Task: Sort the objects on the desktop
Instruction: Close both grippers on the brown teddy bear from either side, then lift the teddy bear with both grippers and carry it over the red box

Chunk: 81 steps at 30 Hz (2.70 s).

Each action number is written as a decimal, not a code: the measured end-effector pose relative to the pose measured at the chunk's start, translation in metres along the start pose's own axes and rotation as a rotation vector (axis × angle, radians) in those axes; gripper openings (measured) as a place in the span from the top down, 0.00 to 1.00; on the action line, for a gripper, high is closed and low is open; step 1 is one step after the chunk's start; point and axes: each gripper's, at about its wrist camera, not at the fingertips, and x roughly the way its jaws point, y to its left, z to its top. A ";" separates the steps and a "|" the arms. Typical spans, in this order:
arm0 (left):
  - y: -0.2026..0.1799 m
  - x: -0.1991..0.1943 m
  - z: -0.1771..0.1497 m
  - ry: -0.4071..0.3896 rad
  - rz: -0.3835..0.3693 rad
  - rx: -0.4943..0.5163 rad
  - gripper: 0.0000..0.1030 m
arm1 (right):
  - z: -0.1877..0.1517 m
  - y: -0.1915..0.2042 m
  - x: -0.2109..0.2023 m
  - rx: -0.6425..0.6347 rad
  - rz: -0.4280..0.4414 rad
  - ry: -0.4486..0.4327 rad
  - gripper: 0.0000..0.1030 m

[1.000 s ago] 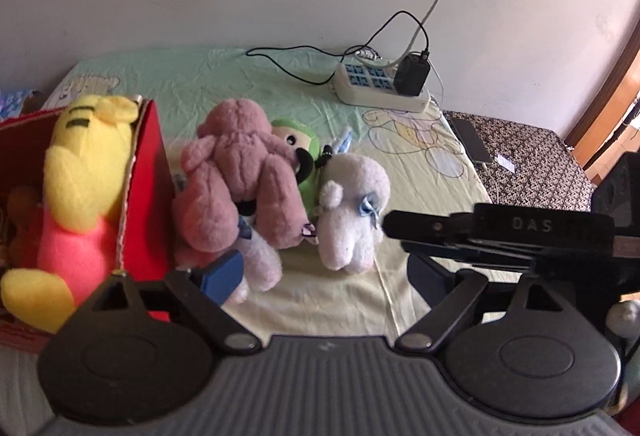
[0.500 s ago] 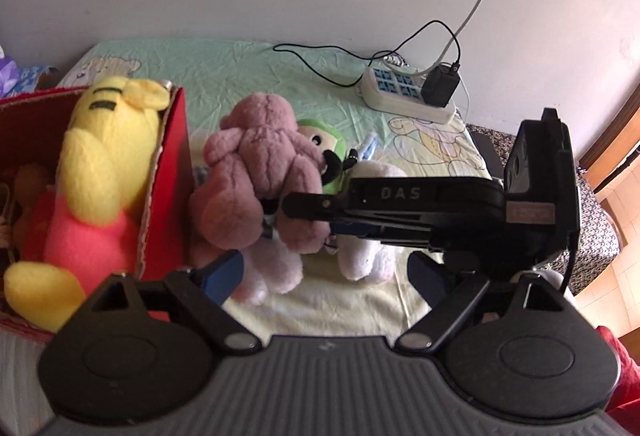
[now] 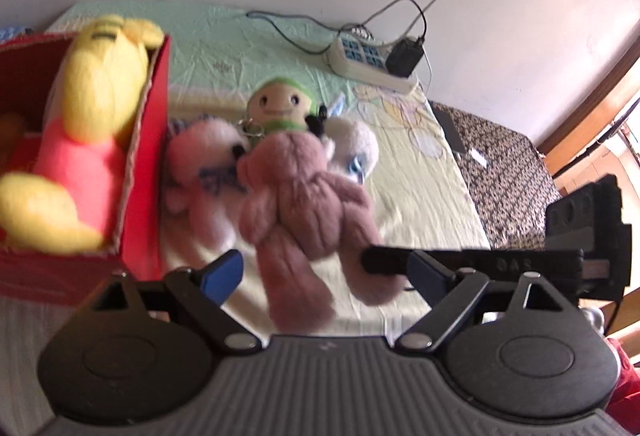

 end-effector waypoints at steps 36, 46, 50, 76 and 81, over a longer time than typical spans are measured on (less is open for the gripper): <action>-0.016 0.068 -0.045 0.192 -0.011 0.076 0.23 | -0.031 -0.036 0.020 0.174 -0.023 0.010 0.59; -0.046 0.053 -0.046 0.188 -0.124 0.180 0.25 | -0.056 -0.012 -0.028 0.125 -0.099 -0.124 0.60; -0.052 0.031 -0.037 0.133 -0.158 0.244 0.25 | -0.055 0.016 -0.039 0.060 -0.131 -0.195 0.61; 0.146 -0.157 0.089 -0.267 -0.166 0.352 0.25 | 0.019 0.261 0.096 -0.262 -0.033 -0.439 0.62; 0.183 -0.141 0.091 -0.206 -0.155 0.288 0.25 | 0.025 0.269 0.132 -0.241 -0.094 -0.360 0.62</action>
